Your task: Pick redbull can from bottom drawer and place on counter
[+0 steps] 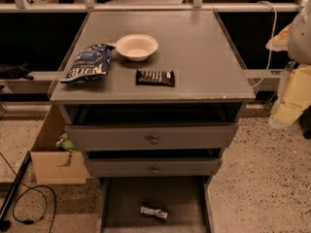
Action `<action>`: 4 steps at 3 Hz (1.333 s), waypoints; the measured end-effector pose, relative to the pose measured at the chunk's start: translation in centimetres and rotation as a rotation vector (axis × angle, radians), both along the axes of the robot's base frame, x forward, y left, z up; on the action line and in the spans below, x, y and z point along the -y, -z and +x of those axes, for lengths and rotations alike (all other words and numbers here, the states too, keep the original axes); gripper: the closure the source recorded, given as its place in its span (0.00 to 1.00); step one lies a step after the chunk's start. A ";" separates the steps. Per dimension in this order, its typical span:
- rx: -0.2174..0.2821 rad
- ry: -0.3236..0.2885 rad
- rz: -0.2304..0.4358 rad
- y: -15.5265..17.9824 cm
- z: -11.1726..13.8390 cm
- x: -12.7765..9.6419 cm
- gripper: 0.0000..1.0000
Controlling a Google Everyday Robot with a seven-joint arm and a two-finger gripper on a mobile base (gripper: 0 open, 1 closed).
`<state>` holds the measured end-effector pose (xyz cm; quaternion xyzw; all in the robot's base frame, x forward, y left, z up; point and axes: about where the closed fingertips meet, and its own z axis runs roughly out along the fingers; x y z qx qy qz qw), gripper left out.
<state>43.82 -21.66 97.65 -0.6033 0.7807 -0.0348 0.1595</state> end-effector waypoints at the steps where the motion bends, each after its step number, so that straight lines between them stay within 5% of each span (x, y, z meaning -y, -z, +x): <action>1: 0.000 0.000 0.000 0.0 0.0 0.0 0.00; 2: -0.003 0.035 0.077 1.0 -0.8 0.0 0.00; 3: 0.018 0.115 0.287 5.4 -4.4 -1.0 0.00; 4: -0.008 0.133 0.434 10.6 -6.8 -2.8 0.00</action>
Offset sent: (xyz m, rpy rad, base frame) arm -0.0273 -0.0014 -0.0401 0.2907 0.0334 -0.1327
